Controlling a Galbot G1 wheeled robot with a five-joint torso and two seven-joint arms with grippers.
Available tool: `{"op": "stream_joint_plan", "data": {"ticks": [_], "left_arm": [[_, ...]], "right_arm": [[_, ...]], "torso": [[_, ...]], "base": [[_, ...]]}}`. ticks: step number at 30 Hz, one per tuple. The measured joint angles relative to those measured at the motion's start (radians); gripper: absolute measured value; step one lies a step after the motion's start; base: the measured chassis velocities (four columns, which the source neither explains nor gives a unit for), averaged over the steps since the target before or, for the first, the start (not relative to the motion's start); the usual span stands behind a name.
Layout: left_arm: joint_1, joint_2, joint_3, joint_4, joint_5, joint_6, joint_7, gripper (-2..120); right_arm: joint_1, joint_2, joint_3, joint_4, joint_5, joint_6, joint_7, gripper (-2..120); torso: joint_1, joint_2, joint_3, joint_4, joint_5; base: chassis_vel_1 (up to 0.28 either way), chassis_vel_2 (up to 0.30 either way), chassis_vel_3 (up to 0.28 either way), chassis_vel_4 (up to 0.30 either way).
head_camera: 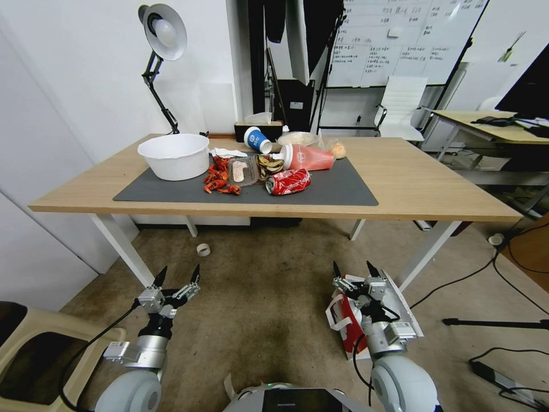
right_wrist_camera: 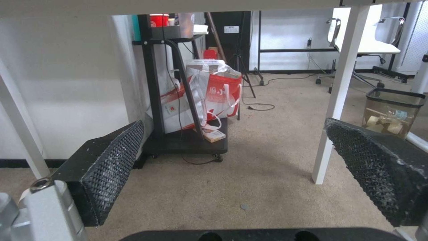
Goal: Pick up the food delivery bag from the floor and place it on the table.
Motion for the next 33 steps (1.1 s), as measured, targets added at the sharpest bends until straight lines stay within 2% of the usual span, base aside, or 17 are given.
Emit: {"op": "stream_joint_plan", "data": {"ticks": [19, 33], "left_arm": [[-0.018, -0.006, 0.019, 0.008, 0.001, 0.010, 0.007, 100], [-0.032, -0.015, 0.030, 0.018, 0.007, 0.015, 0.005, 100]], "right_arm": [[0.005, 0.003, 0.003, 0.000, 0.003, -0.002, 0.002, 100], [0.010, 0.003, 0.008, 0.000, 0.004, -0.005, -0.006, 100]], "torso": [[-0.016, -0.057, -0.041, 0.0000, 0.0000], [-0.030, -0.120, -0.090, -0.0001, 0.0000]], "base": [[0.000, 0.000, 0.000, 0.000], [0.000, 0.000, 0.000, 0.000]]}}
